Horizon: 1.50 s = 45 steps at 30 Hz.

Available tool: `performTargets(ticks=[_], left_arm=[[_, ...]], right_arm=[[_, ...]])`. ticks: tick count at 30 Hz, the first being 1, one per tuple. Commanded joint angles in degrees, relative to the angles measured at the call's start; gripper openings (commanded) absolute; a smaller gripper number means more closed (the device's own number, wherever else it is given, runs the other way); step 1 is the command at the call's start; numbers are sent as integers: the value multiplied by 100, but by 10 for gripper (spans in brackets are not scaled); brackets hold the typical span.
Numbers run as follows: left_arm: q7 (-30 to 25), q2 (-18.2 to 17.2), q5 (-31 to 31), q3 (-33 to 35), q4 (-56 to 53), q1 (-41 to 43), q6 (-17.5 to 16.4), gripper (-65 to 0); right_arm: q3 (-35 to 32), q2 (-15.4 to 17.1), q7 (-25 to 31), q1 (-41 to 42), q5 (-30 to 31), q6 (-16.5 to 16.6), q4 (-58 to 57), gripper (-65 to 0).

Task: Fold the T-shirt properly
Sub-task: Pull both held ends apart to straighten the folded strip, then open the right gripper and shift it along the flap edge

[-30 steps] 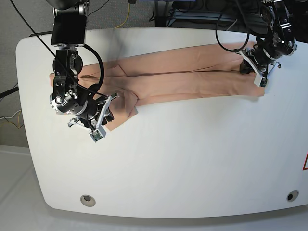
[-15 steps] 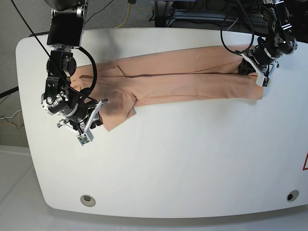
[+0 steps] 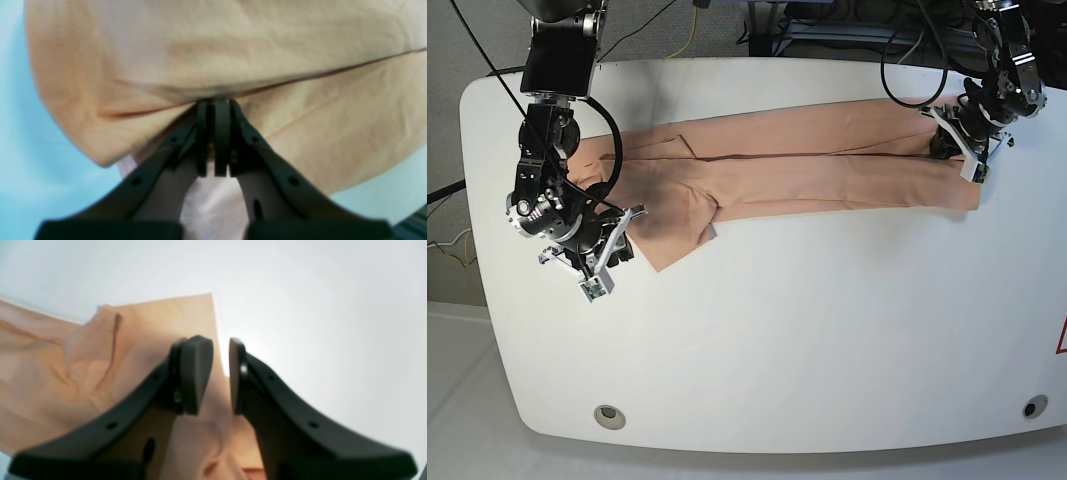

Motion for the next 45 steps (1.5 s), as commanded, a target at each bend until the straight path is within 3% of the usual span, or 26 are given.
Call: performTargets(ticks=[1, 28, 45], left_arm=[[208, -145, 464, -36, 0, -89, 73, -628], [-47, -304, 1220, 8, -9, -432, 73, -628], [-47, -435, 1238, 474, -18, -925, 73, -628]], right_arm=[[26, 77, 102, 112, 31, -8, 90, -514], [26, 42, 129, -222, 31, -8, 90, -514], [9, -143, 138, -187, 31, -8, 90, -514]])
